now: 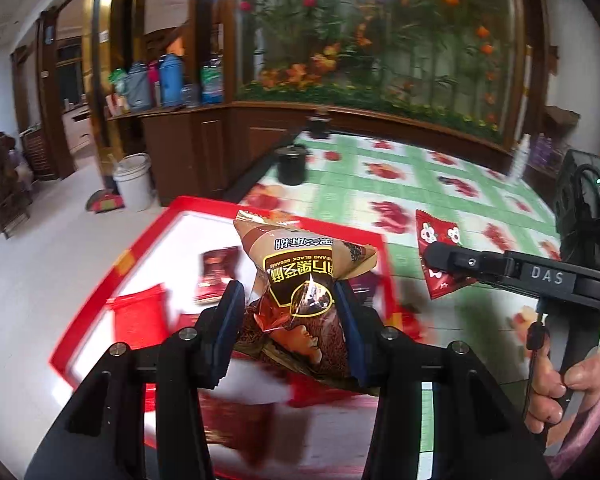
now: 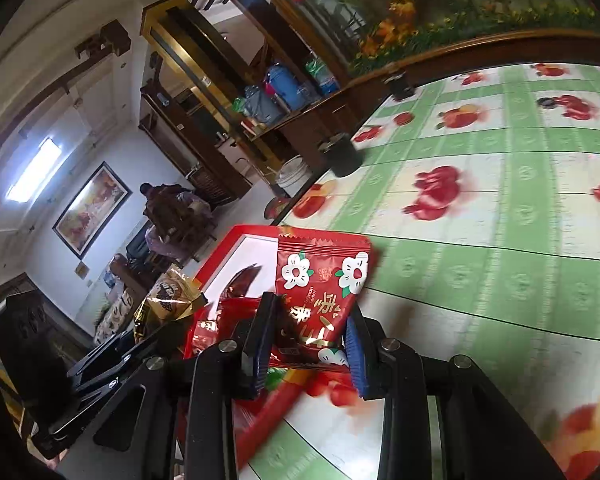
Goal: Organize snacks
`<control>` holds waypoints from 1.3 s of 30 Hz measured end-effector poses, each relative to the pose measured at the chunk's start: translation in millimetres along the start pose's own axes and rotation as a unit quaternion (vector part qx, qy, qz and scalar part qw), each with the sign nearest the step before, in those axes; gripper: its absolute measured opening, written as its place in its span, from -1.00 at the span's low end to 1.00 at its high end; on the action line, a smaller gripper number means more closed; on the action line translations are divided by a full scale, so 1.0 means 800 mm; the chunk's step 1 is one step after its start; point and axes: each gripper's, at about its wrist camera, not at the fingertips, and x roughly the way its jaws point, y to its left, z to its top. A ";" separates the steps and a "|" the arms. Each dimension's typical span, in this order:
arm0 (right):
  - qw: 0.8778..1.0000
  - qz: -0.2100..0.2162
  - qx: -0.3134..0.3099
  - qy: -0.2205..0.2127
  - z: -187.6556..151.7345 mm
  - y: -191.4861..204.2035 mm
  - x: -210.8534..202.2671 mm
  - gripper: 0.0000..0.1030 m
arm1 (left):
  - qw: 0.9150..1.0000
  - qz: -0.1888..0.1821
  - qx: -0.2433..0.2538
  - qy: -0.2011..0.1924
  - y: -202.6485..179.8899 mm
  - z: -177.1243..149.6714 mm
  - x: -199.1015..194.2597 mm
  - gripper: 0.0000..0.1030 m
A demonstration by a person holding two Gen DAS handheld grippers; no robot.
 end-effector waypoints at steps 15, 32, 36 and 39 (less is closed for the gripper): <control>0.999 0.043 -0.025 -0.005 -0.001 0.052 0.057 -0.02 | 0.997 0.077 -0.019 -0.005 0.045 0.007 0.015 0.30; 0.997 -0.002 -0.029 -0.066 0.002 0.004 -0.037 0.12 | 0.994 0.100 0.035 -0.011 -0.027 0.019 -0.002 0.64; 0.996 -0.015 -0.060 -0.071 -0.008 0.012 -0.054 0.20 | 0.993 0.119 0.008 -0.011 -0.025 0.021 -0.010 0.65; 0.993 -0.023 -0.095 -0.062 -0.019 0.027 -0.056 0.24 | 0.992 0.124 -0.007 -0.013 -0.021 0.021 -0.016 0.65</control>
